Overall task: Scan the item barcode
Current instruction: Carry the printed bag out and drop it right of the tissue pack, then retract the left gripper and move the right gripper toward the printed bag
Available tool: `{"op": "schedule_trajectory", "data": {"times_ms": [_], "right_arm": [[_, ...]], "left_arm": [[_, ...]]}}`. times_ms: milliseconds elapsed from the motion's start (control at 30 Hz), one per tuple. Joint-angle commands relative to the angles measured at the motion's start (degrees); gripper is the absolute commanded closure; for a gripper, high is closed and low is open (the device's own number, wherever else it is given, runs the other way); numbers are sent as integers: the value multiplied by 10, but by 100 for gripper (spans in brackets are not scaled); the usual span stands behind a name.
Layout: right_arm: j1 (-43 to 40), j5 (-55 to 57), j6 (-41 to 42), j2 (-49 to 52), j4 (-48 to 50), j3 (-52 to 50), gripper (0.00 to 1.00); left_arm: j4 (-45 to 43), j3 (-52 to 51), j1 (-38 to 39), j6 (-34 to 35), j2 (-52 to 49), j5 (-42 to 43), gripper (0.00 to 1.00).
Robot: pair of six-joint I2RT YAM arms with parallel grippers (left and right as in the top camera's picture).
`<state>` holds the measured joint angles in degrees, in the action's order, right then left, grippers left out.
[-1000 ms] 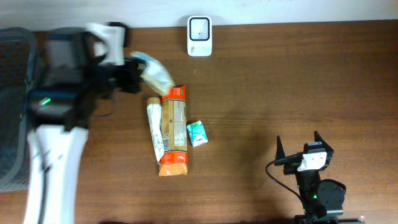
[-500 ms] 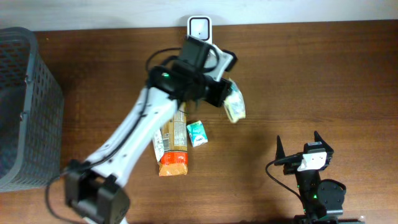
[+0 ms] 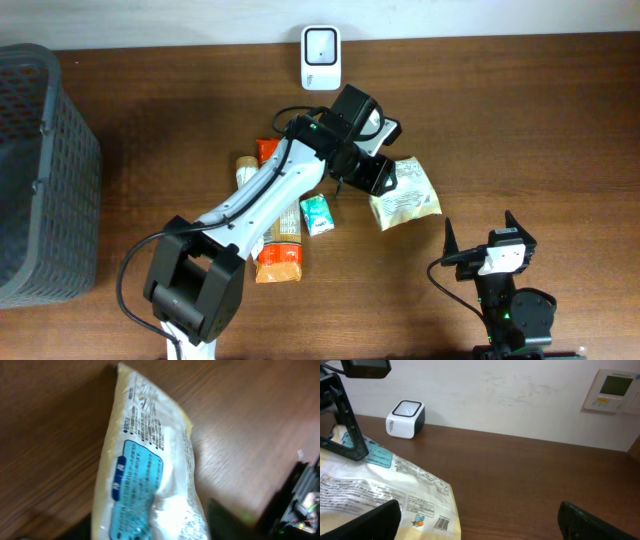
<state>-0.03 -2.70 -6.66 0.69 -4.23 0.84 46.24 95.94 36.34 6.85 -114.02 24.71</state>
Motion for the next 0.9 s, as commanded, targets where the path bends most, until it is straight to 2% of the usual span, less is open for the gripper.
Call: {"op": "schedule_trajectory", "data": {"times_ms": [0,67,100,167,200,433,567,700,867], "right_arm": [[-4,-3,-2,-3,1,-5,1],[-4,-3,-2,-3,1,-5,1],[-4,-3,-2,-3,1,-5,1],[-4,-3,-2,-3,1,-5,1],[-4,-3,-2,-3,1,-5,2],[-4,-3,-2,-3,1,-5,1],[-4,-3,-2,-3,1,-5,1],[-4,-3,-2,-3,1,-5,1],[-4,-3,-2,-3,1,-5,2]], "left_arm": [[15,9,-25,-7,7,-34,21],[17,10,-43,-7,20,-33,12],[19,14,-57,-10,34,-33,12],[31,23,-83,-34,65,-34,2],[38,28,-93,-42,77,-37,1],[77,46,-202,-111,195,-118,1],[97,46,-301,-174,236,-154,1],[97,46,-383,-175,237,-171,1],[103,46,-424,-175,237,-171,1]]}}
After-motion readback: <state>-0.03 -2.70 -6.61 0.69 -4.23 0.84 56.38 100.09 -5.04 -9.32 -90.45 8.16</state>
